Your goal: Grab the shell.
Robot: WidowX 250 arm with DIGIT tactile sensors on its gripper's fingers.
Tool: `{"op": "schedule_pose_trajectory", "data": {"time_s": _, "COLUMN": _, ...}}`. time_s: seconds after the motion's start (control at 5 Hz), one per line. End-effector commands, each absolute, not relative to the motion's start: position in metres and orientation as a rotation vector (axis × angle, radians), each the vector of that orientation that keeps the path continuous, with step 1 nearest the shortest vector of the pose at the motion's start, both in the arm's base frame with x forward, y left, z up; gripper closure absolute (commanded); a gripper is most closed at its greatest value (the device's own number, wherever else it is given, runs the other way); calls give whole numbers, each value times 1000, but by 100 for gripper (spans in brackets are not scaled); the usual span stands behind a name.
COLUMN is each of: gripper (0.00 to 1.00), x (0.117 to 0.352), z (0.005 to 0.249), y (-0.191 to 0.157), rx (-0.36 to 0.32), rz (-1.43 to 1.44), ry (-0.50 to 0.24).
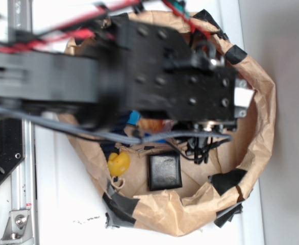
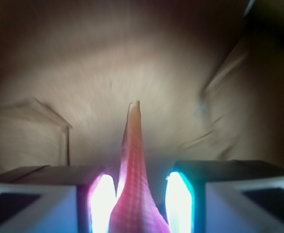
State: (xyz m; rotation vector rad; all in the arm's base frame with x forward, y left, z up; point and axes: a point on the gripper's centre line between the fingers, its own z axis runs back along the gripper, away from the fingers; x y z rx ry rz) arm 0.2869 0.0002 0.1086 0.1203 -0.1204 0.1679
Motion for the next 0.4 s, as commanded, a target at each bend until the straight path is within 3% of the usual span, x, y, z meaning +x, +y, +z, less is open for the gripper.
{"op": "schedule_pose_trajectory", "data": {"time_s": 0.0, "gripper": 100, "x": 282, "z": 184, "y": 18, "rx": 60, "rz": 155, "ry": -250}}
{"op": "schedule_pose_trajectory", "data": {"time_s": 0.2, "gripper": 100, "x": 284, "z": 177, "y": 21, "rx": 75, "rz": 172, "ry": -229}}
